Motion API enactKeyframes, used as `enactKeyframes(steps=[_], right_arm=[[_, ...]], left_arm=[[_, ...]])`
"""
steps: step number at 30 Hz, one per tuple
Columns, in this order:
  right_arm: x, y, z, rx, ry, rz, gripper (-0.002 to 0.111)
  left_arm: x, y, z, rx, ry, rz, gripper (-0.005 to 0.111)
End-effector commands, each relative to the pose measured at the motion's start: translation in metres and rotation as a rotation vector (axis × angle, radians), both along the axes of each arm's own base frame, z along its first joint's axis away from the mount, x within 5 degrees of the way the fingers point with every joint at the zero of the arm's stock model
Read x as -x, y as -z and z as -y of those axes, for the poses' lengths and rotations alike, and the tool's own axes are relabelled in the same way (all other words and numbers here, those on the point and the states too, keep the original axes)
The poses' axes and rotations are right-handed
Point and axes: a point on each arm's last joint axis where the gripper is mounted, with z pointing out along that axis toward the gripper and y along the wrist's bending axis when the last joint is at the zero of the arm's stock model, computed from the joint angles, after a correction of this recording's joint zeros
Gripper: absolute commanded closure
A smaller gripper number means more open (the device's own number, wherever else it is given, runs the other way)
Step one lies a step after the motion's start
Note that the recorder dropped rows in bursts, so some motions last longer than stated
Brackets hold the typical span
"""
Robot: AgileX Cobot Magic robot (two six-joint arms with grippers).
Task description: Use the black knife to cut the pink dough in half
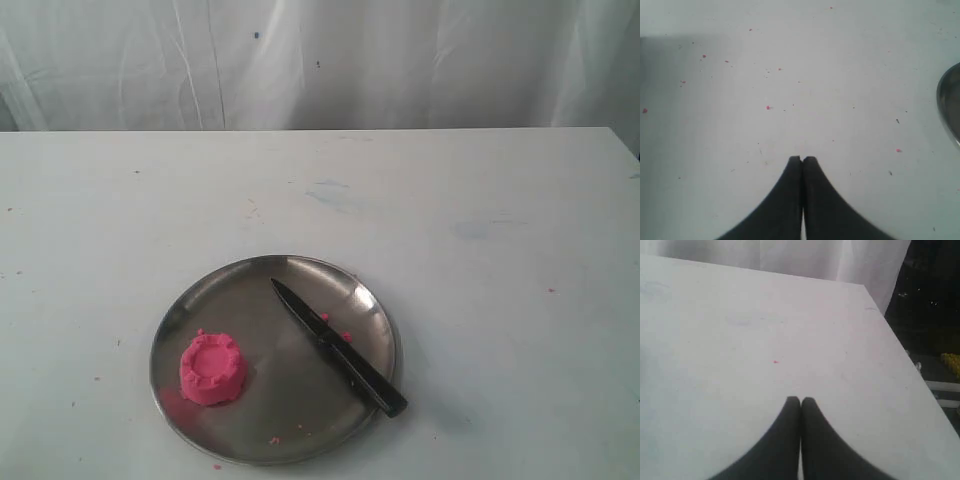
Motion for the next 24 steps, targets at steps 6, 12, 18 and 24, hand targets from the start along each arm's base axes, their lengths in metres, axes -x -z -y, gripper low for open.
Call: enactKeyframes(steps=[6, 12, 18, 24], right_arm=[[-0.003, -0.016, -0.002, 0.115, -0.046, 0.193, 0.108], [-0.003, -0.030, -0.004, 0.118, -0.057, 0.345, 0.108], [0.004, -0.059, -0.008, -0.129, -0.101, 0.684, 0.108], [0.047, -0.104, -0.014, -0.414, -0.360, 1.331, 0.108]], left_arm=[[0.000, 0.001, 0.000, 0.007, -0.001, -0.001, 0.107], [0.000, 0.001, 0.000, 0.007, -0.001, -0.001, 0.107], [0.000, 0.001, 0.000, 0.007, -0.001, -0.001, 0.107], [0.000, 0.001, 0.000, 0.007, -0.001, -0.001, 0.107]])
